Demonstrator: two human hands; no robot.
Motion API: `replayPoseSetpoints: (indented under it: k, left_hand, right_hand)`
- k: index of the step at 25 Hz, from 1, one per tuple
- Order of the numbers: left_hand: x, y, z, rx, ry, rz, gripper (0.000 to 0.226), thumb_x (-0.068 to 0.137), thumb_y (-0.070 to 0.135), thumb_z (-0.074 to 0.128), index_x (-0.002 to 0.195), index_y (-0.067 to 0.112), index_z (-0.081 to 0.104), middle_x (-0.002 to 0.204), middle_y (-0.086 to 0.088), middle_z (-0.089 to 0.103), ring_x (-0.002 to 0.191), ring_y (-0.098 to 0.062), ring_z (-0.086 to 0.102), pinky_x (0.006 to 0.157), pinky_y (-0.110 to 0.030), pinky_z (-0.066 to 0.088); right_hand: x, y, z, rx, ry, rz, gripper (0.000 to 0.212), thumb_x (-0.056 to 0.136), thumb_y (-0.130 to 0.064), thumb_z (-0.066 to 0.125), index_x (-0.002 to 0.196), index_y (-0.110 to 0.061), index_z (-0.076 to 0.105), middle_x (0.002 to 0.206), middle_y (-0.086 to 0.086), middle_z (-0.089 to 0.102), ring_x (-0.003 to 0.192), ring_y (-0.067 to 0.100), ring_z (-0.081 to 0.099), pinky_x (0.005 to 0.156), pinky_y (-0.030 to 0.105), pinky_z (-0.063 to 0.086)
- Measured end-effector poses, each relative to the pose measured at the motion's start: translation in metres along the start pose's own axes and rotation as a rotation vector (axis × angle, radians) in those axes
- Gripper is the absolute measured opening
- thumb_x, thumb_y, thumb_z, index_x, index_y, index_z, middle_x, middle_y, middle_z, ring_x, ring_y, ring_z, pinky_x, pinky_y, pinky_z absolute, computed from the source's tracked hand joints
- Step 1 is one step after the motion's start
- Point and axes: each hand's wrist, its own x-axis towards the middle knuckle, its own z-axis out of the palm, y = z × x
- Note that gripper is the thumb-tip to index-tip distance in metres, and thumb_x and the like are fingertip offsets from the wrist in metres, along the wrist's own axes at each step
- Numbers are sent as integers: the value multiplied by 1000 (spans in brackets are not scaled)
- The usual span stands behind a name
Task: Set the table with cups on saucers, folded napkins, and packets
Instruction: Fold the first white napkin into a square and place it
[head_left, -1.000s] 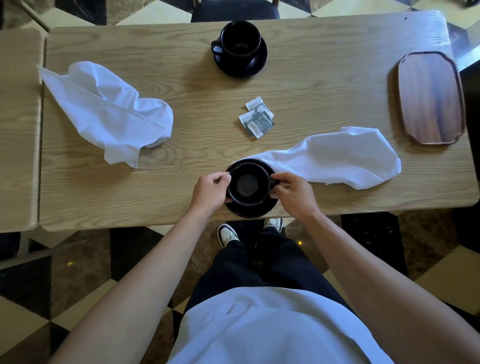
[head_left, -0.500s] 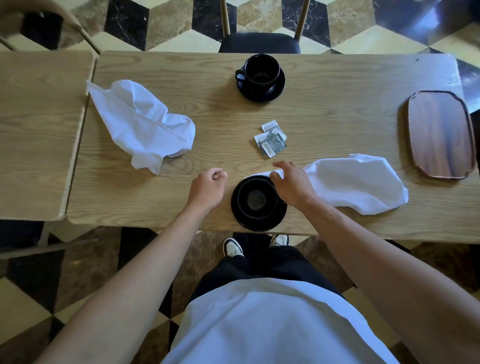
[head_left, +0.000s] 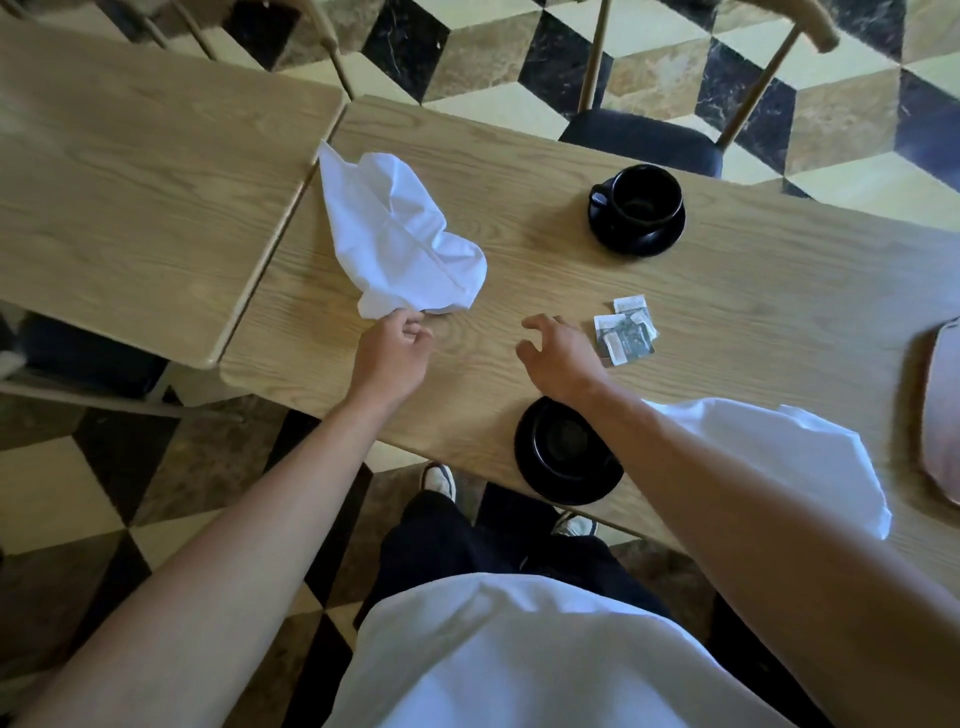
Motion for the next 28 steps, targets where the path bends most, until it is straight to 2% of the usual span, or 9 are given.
replayPoseSetpoints:
  k: [6, 10, 13, 16, 18, 19, 21, 24, 28]
  left_hand:
    - [69, -38, -48, 51, 7, -20, 24, 91, 22, 61, 113, 14, 65, 106, 0, 67, 93, -19, 62, 80, -29, 47]
    - [125, -56, -77, 99, -112, 66, 19, 92, 20, 57, 108, 13, 65, 104, -1, 66, 96, -22, 63, 80, -32, 50]
    - [161, -51, -82, 214, -241, 300, 29, 93, 14, 57, 121, 10, 65, 124, -8, 63, 115, -29, 57, 97, -36, 46]
    - [185, -34, -71, 401, -520, 593, 57, 91, 1, 51, 145, 17, 50, 155, -8, 41, 144, -32, 32, 118, -39, 28]
    - [189, -22, -57, 610, -695, 756, 74, 86, -5, 47, 154, 23, 37, 166, -3, 24, 153, -29, 15, 124, -43, 16]
    - [190, -18, -51, 696, -726, 835, 76, 84, -6, 47, 154, 23, 37, 165, -2, 24, 154, -29, 14, 124, -44, 15]
    - [193, -12, -47, 731, -705, 906, 68, 80, -4, 51, 144, 19, 50, 151, -6, 45, 145, -30, 31, 120, -40, 21]
    - [195, -6, -54, 697, -561, 888, 32, 80, 6, 60, 112, 9, 67, 109, -13, 62, 112, -34, 53, 101, -35, 36]
    - [197, 7, -86, 725, -406, 808, 19, 89, 23, 64, 96, 6, 68, 95, -12, 67, 95, -36, 57, 83, -41, 42]
  right_hand:
    - [55, -67, 42, 28, -11, 26, 46, 97, -27, 57, 142, -15, 54, 136, 9, 56, 120, 27, 57, 91, 27, 39]
    - [95, -99, 63, 45, 53, 164, 54, 94, -18, 59, 146, -14, 47, 144, 11, 52, 126, 32, 54, 100, 33, 41]
    - [115, -111, 71, 66, 91, 302, 64, 94, -16, 56, 154, -11, 34, 154, 13, 41, 134, 37, 48, 105, 38, 40]
    - [124, -116, 80, -41, -18, 332, 70, 96, -25, 57, 158, -10, 27, 152, 18, 44, 136, 39, 43, 110, 41, 36]
    - [121, -117, 85, -12, -18, 353, 60, 96, -28, 60, 151, -12, 43, 134, 15, 60, 128, 35, 52, 101, 36, 42]
    - [119, -117, 86, 34, 8, 357, 47, 95, -27, 61, 140, -15, 56, 117, 11, 67, 118, 32, 60, 87, 32, 46]
    - [115, -120, 86, 124, 70, 309, 22, 95, -25, 62, 114, -19, 73, 94, 1, 62, 92, 26, 65, 66, 29, 39]
    - [109, -123, 76, 228, 174, 165, 10, 94, -22, 60, 91, -22, 70, 89, -7, 57, 77, 14, 54, 66, 26, 37]
    - [97, -122, 48, 575, 264, 181, 13, 85, -24, 55, 73, -21, 58, 61, -17, 53, 61, 1, 49, 58, 17, 40]
